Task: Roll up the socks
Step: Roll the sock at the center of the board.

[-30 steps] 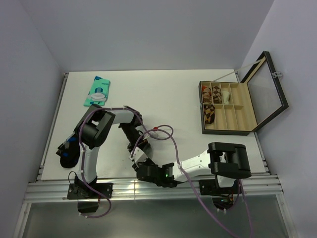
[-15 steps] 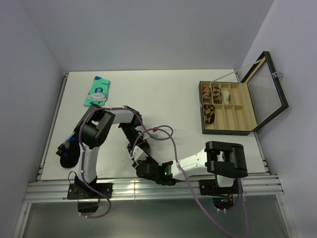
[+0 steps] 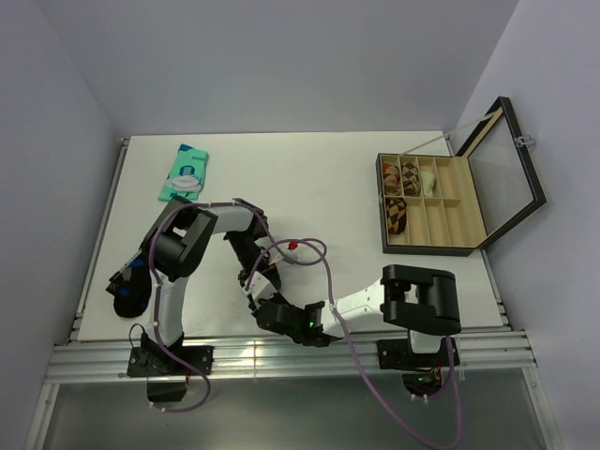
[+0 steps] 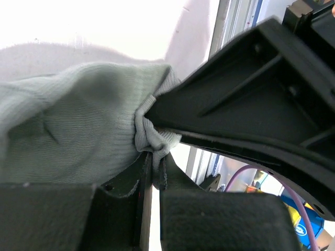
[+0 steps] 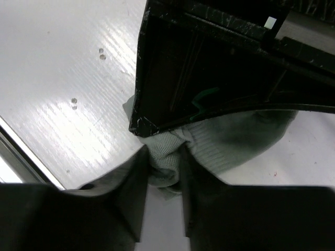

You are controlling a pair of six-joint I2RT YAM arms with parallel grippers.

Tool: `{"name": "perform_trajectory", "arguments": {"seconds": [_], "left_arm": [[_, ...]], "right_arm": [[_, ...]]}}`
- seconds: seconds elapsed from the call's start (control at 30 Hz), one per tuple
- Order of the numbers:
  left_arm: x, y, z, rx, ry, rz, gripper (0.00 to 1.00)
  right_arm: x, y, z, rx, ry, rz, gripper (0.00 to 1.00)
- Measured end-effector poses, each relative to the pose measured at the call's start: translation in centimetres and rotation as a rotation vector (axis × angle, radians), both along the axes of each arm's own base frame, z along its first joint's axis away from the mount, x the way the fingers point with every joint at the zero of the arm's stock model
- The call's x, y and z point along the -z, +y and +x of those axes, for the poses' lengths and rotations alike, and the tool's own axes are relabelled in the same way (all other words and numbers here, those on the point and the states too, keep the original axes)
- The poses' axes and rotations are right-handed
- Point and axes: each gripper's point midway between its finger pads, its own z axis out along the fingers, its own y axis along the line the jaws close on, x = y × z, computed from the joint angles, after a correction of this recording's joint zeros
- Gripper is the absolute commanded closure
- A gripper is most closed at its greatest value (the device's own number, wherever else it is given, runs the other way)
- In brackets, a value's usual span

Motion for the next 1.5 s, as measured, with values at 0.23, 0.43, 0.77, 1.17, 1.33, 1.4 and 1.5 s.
{"name": "perform_trajectory", "arguments": {"seconds": [0.23, 0.43, 0.77, 1.17, 1.33, 1.4, 1.5], "left_arm": [[0.0, 0.4, 0.2, 0.001, -0.005, 0.008, 0.88], [-0.4, 0.3, 0.0, -0.027, -0.033, -0.011, 0.62], [-1.7, -0.7, 4.3, -0.204, -0.227, -0.086, 0.56], [-5.5, 5.7, 16.0, -0.714, -0.488, -0.137, 0.62], [-8.9, 7.6, 16.7, -0.753, -0.738, -0.194, 0.48], [-9.4, 7.7, 15.6, -0.715, -0.847, -0.204, 0.45], [-9.3, 7.1, 13.9, -0.621, -0.991, -0.225, 0.4]], "right_arm": [[0.0, 0.5, 0.4, 0.011, 0.044, 0.053, 0.95], [-0.1, 0.2, 0.2, 0.014, 0.13, 0.155, 0.96], [-0.1, 0.4, -0.6, -0.012, 0.234, 0.235, 0.98], [-0.3, 0.5, -1.2, -0.083, 0.438, 0.302, 0.98], [-0.2, 0.4, -1.0, -0.133, 0.625, 0.321, 0.99], [-0.1, 0.5, -0.9, -0.152, 0.714, 0.331, 0.98], [-0.2, 0.8, -0.6, -0.176, 0.849, 0.355, 0.98]]}}
